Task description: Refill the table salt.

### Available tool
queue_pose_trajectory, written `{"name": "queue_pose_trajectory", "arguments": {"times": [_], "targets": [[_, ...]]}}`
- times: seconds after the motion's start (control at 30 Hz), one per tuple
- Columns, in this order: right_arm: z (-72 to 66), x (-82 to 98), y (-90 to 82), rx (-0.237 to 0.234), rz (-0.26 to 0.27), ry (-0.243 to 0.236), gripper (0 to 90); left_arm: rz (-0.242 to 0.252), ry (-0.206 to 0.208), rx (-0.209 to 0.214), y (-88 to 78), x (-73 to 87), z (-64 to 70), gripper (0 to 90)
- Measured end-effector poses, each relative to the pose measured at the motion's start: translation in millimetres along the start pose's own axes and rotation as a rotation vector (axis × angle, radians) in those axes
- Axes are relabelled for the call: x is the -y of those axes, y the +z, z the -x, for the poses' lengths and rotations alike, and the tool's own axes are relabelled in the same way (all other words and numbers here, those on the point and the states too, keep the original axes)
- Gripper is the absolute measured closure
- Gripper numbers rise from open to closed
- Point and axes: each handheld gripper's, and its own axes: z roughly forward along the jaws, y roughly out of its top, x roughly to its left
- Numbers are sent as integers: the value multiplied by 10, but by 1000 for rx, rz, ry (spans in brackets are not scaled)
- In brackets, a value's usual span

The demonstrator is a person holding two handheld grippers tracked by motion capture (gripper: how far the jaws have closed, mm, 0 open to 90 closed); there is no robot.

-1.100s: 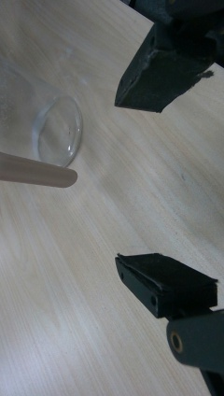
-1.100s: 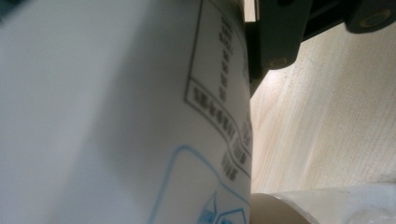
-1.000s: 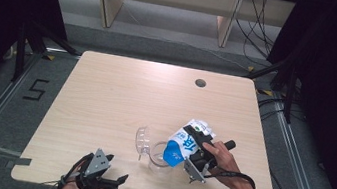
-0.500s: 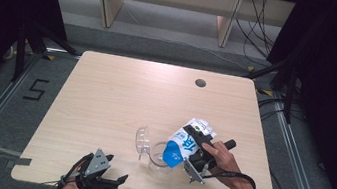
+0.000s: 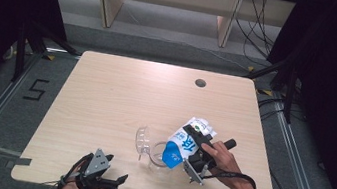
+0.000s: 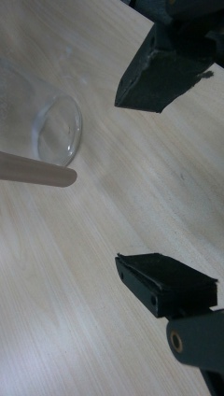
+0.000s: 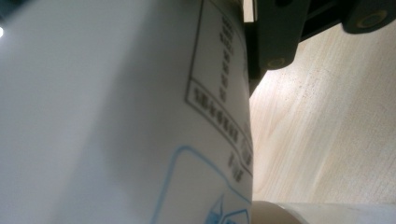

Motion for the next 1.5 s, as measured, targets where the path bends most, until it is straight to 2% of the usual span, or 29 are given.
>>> {"name": "queue_pose_trajectory", "arguments": {"times": [0.03,0.07,0.1,0.13,0.23,0.27,0.33,0.47,0.5,0.53,0.7,0.8,0.87,0.9,0.97,1.0,1.03,1.1,1.13,1.17,1.2,1.33,1.4,1.47,1.5], "targets": [[-24,2,-2,-3,-8,29,474,-1,0,0,0,0,-2,192],[-28,1,-2,-2,-12,32,474,0,0,0,1,-1,-4,192],[-25,-1,-2,-2,-11,26,475,0,0,0,0,-1,-4,192],[-4,-6,-3,5,-6,-4,476,0,-1,0,0,0,-2,192],[-2,-8,-7,8,-8,-2,480,1,0,1,0,-1,-5,192],[9,-10,-1,13,-1,-19,480,2,-2,1,0,-1,-6,192],[-13,-9,-7,7,-8,11,480,2,-1,1,-2,1,-6,192],[-8,-14,-5,8,-6,-1,480,2,-2,1,-1,1,-5,192],[18,-20,-4,17,5,-38,481,0,0,1,-2,1,-5,192],[25,-21,-4,21,11,-44,481,1,-1,1,0,2,-5,192],[-17,-25,-17,14,-19,-1,482,2,0,1,-3,2,-7,192],[-15,-27,-16,15,-20,-10,482,10,-7,4,4,2,-2,192],[5,-31,-16,20,-14,-36,483,9,-5,4,4,2,-3,192],[-11,-29,-17,16,-21,-16,483,3,-2,0,-1,2,-7,192],[9,-35,-18,22,-18,-45,483,11,-9,3,4,2,-2,192],[-9,-34,-24,19,-26,-24,483,11,-3,4,3,1,-4,192],[13,-38,-22,24,-17,-54,483,11,-3,4,3,1,-5,192],[31,-41,-12,29,-4,-79,485,12,-8,2,3,1,-4,192],[28,-43,-13,28,-7,-80,485,22,-20,2,9,2,5,192],[31,-43,-14,28,-6,-82,486,14,-11,-2,2,2,-3,191],[30,-42,-15,29,-7,-79,487,12,-22,-5,-2,1,6,191],[32,-45,-15,35,-14,-89,487,-4,-12,-10,-6,2,-3,191],[14,-42,-19,27,-19,-59,488,13,-24,3,4,4,6,191],[-4,-48,-24,27,-33,-36,488,-1,-10,-7,-3,3,-8,191],[15,-54,-22,34,-26,-68,488,13,-28,-2,1,4,8,191]]}}
